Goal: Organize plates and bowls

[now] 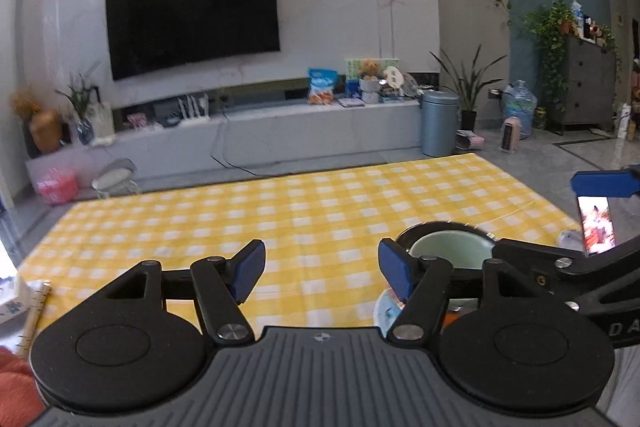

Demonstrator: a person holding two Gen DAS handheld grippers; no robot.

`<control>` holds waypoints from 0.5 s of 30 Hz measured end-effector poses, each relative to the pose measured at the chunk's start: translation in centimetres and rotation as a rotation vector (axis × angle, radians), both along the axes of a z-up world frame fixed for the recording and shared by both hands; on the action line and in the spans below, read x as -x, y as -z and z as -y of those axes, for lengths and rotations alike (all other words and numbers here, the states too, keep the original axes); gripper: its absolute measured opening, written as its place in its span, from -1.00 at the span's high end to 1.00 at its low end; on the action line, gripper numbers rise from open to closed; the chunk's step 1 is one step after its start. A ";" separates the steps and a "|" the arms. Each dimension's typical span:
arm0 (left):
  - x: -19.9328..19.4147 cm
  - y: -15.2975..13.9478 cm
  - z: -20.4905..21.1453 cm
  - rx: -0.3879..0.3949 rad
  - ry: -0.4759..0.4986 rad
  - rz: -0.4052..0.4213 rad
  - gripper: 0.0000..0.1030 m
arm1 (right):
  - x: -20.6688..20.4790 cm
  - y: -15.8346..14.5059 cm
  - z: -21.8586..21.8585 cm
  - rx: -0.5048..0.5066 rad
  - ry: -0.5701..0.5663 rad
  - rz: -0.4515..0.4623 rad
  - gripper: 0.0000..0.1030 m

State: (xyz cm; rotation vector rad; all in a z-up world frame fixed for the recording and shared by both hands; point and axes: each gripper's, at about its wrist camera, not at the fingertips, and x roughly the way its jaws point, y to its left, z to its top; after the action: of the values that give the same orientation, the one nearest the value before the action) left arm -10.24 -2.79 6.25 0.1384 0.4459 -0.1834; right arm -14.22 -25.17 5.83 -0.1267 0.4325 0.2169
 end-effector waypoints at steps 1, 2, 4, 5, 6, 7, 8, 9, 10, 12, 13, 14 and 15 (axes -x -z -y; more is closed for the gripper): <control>0.4 0.2 0.1 -0.010 -0.005 0.011 -0.50 | 0.5 0.2 -0.3 0.001 0.003 0.002 -0.94; 0.8 0.5 -0.1 -0.018 -0.008 0.019 -0.54 | 0.9 0.5 -0.5 0.004 0.010 0.002 -0.94; 1.5 0.9 0.1 -0.032 -0.010 0.035 -0.60 | 1.4 1.0 -0.8 0.001 0.030 -0.005 -0.94; 1.8 1.1 0.1 -0.039 -0.010 0.041 -0.63 | 1.6 1.3 -0.9 -0.009 0.035 -0.011 -0.94; 2.0 1.4 0.2 -0.047 -0.010 0.043 -0.63 | 1.7 1.7 -0.9 -0.024 0.037 -0.018 -0.94; 2.1 1.6 0.3 -0.052 -0.013 0.043 -0.64 | 1.9 2.1 -0.9 -0.037 0.043 -0.025 -0.94; 2.1 1.8 0.3 -0.054 -0.017 0.042 -0.66 | 1.9 2.4 -0.8 -0.047 0.051 -0.033 -0.94; 2.1 2.1 0.2 -0.056 -0.018 0.037 -0.67 | 1.9 2.7 -0.9 -0.056 0.055 -0.039 -0.94; 1.9 2.2 0.4 -0.058 -0.018 0.031 -0.67 | 1.8 3.1 -0.8 -0.065 0.060 -0.045 -0.94; 1.7 2.5 0.4 -0.058 -0.020 0.013 -0.68 | 1.8 3.5 -0.6 -0.079 0.073 -0.047 -0.94; 1.5 2.7 0.3 -0.057 -0.018 0.004 -0.68 | 1.7 3.7 -0.6 -0.086 0.074 -0.048 -0.94; 1.4 2.8 0.3 -0.058 -0.018 -0.006 -0.67 | 1.7 3.9 -0.5 -0.090 0.073 -0.050 -0.94; 1.2 3.0 0.3 -0.059 -0.018 -0.016 -0.68 | 1.6 4.1 -0.6 -0.091 0.074 -0.048 -0.94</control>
State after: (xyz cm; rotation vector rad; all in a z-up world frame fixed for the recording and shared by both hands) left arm -11.45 -3.14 3.27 0.1906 0.4682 -0.1543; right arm -15.86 -24.59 1.75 -0.0162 0.4739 0.1666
